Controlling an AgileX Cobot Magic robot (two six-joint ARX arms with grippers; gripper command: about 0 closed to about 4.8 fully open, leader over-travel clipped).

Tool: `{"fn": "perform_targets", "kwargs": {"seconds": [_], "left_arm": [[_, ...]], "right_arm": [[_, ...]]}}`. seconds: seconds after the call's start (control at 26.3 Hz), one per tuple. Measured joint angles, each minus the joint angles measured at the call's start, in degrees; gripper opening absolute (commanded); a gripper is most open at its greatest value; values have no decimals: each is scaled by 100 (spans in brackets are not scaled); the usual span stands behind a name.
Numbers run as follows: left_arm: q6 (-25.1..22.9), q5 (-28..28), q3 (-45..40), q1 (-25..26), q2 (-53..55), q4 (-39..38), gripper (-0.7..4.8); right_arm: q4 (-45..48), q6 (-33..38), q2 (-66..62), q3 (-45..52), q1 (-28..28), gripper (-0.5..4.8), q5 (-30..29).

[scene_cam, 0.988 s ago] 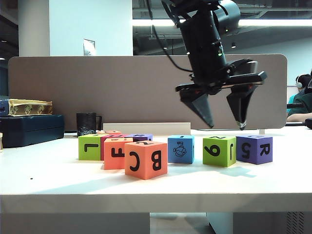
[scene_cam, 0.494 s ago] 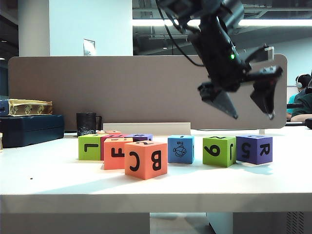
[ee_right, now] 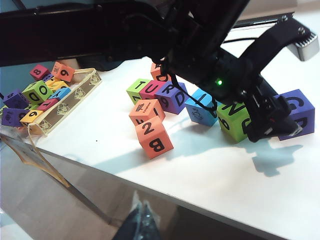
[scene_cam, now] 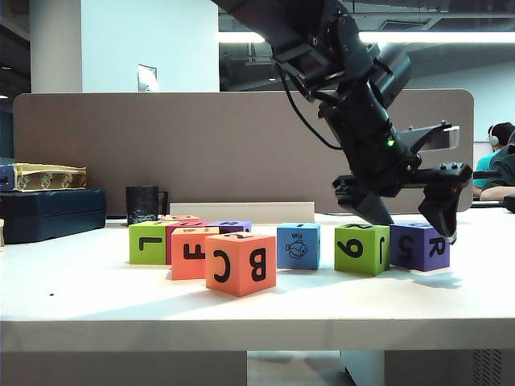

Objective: Select the appropriate blocks from the scattered letter blocks on the table and arrange them in a row to spell out "TURING".

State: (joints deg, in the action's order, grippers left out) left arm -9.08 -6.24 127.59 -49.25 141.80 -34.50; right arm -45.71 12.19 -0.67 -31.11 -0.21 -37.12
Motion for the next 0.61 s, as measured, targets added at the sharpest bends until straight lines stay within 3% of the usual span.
{"fn": "perform_targets", "kwargs": {"seconds": [0.08, 0.19, 0.49, 0.61], "left_arm": [[0, 0, 2, -2, 24, -2, 414], [-4, 0, 7, 0, 28, -2, 304], [9, 0, 11, -9, 28, -2, 272], [254, 4, 17, -70, 24, 0, 272]], "right_arm": [[-2, 0, 0, 2, 0, -1, -2], [0, 0, 0, 0, 0, -1, 0], [-2, 0, 0, 2, 0, -1, 0], [-2, 0, 0, 0, 0, -1, 0]]}}
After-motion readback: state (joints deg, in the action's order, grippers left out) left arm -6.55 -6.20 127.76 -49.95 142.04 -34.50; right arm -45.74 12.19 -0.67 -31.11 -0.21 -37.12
